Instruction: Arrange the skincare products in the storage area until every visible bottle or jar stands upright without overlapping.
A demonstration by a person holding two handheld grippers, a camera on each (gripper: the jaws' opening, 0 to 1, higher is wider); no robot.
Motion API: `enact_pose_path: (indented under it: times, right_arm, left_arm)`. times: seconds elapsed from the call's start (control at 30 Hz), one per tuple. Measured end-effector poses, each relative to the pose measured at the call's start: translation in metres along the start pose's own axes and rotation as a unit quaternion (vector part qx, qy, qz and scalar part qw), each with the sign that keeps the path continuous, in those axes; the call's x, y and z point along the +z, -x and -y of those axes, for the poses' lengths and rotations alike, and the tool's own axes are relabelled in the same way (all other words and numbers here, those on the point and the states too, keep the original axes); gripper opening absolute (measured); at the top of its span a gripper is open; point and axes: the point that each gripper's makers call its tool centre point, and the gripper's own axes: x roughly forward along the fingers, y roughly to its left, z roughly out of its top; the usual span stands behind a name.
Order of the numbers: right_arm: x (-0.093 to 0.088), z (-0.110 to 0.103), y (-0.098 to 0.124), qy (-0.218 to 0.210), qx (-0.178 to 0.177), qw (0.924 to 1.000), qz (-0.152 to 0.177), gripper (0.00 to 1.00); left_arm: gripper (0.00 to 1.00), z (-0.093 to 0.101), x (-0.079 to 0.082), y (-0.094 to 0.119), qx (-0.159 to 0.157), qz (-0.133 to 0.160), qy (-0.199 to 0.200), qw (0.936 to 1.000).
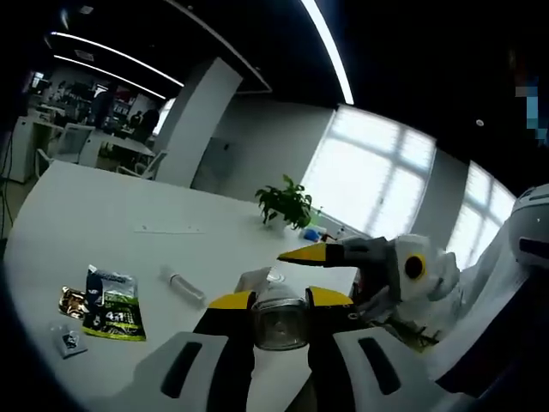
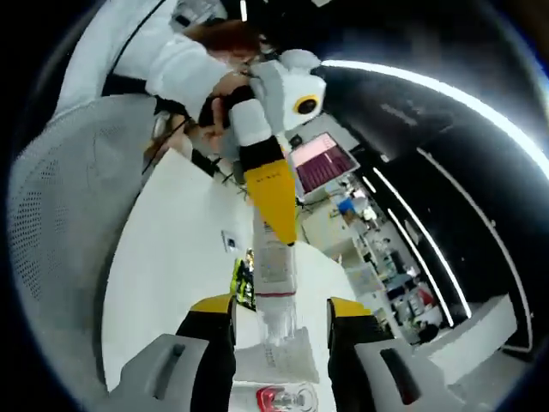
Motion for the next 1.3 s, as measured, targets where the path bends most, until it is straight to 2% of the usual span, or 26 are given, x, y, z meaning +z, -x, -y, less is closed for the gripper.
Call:
enact_pose_path:
  times: [0.03,0.1,0.13,0.17,0.2,0.23,0.27,0.33,0.4,0.43,0.47,0.5,0.53,0.57,0.67,0.73,0.77,0.9,0.93,1.0,1.07,1.1,1.13,1.17,1.23,1.3]
  right_arm:
    - [-0.003,-0.001,0.003,-0.044,0.004,0.999,-0.005,0.36]
    - [-0.005,-0.004,0.007,-0.155,0.014,0.9878,0.005,0.37]
    - [-0.004,-0.012,0.009,-0.236,0.035,0.9712,0.011,0.39]
    - [-0.004,-0.016,0.01,-0.261,0.041,0.9643,0.01,0.41]
    - [-0.006,-0.025,0.012,-0.331,0.059,0.9417,0.005,0.42]
    - [-0.006,-0.03,0.013,-0.364,0.069,0.9288,0.006,0.41]
    - [-0.005,-0.037,0.015,-0.411,0.084,0.9075,0.008,0.41]
    - [-0.01,-0.043,0.018,-0.457,0.096,0.884,0.014,0.42]
    - [-0.006,-0.055,0.019,-0.517,0.113,0.8483,0.02,0.45]
    - [0.0,-0.059,0.019,-0.553,0.121,0.8235,0.036,0.48]
    - [0.001,-0.062,0.018,-0.575,0.122,0.8079,0.041,0.48]
    - [0.003,-0.065,0.017,-0.615,0.122,0.7771,0.05,0.49]
    - [0.006,-0.066,0.017,-0.64,0.129,0.7552,0.058,0.5]
    - [0.005,-0.064,0.015,-0.673,0.12,0.7267,0.069,0.51]
    - [0.005,-0.059,0.014,-0.723,0.098,0.6776,0.094,0.51]
    - [0.005,-0.054,0.014,-0.746,0.089,0.6508,0.108,0.52]
    - [0.004,-0.05,0.014,-0.768,0.078,0.6245,0.12,0.52]
    - [0.002,-0.033,0.014,-0.811,0.052,0.5609,0.159,0.52]
    - [0.002,-0.029,0.014,-0.827,0.05,0.5337,0.171,0.52]
    - [0.001,-0.028,0.013,-0.845,0.048,0.5043,0.172,0.51]
    - [-0.002,-0.027,0.009,-0.849,0.044,0.4981,0.172,0.5]
    - [-0.002,-0.025,0.009,-0.854,0.043,0.4885,0.176,0.5]
    - [-0.001,-0.021,0.008,-0.863,0.042,0.468,0.185,0.5]
    - [0.0,-0.021,0.008,-0.867,0.046,0.4605,0.184,0.5]
    - [-0.003,-0.02,0.006,-0.866,0.04,0.4631,0.183,0.49]
    - [-0.004,-0.018,0.006,-0.868,0.037,0.46,0.183,0.48]
  left_arm:
    - [0.18,0.0,0.0,0.0,0.001,0.001,0.001,1.0]
    - [0.18,-0.002,0.001,0.001,0.005,0.002,0.001,1.0]
    - [0.18,-0.004,0.001,0.001,0.007,0.003,0.0,1.0]
    - [0.18,-0.004,0.001,0.001,0.007,0.003,0.0,1.0]
    - [0.18,-0.005,0.0,0.001,0.008,0.003,0.001,1.0]
    - [0.18,-0.005,0.0,0.001,0.008,0.003,0.002,1.0]
    - [0.18,-0.006,0.0,0.001,0.009,0.004,0.003,0.9999]
    - [0.18,-0.007,0.001,0.001,0.008,0.007,0.002,0.9999]
    - [0.18,-0.006,0.001,0.001,0.006,0.009,0.004,0.9999]
    - [0.18,-0.005,0.002,0.001,0.006,0.01,0.002,0.9999]
    - [0.18,-0.005,0.002,0.0,0.005,0.01,0.002,0.9999]
    - [0.18,-0.003,0.003,0.0,0.003,0.01,0.001,0.9999]
    - [0.18,-0.001,0.003,-0.001,0.001,0.011,-0.001,0.9999]
    - [0.18,0.001,0.004,-0.001,-0.002,0.011,-0.006,0.9999]
    - [0.18,0.001,0.004,-0.001,-0.001,0.014,-0.008,0.9999]
    - [0.18,0.003,0.004,-0.001,-0.004,0.015,-0.01,0.9998]
    - [0.18,0.004,0.003,-0.001,-0.006,0.015,-0.013,0.9998]
    - [0.18,0.005,-0.001,-0.003,-0.006,0.011,-0.024,0.9996]
    - [0.18,0.006,-0.001,-0.003,-0.007,0.011,-0.021,0.9997]
    - [0.18,0.01,-0.001,-0.002,-0.014,0.017,-0.021,0.9995]
    - [0.18,0.014,-0.004,-0.004,-0.019,0.016,-0.022,0.9995]
    - [0.18,0.017,-0.005,-0.005,-0.022,0.013,-0.023,0.9994]
    - [0.18,0.02,-0.009,-0.006,-0.025,0.008,-0.03,0.9992]
    - [0.18,0.021,-0.01,-0.007,-0.026,0.006,-0.034,0.9991]
    - [0.18,0.025,-0.013,-0.007,-0.03,0.005,-0.045,0.9985]
    - [0.18,0.029,-0.015,-0.007,-0.035,0.005,-0.05,0.9981]
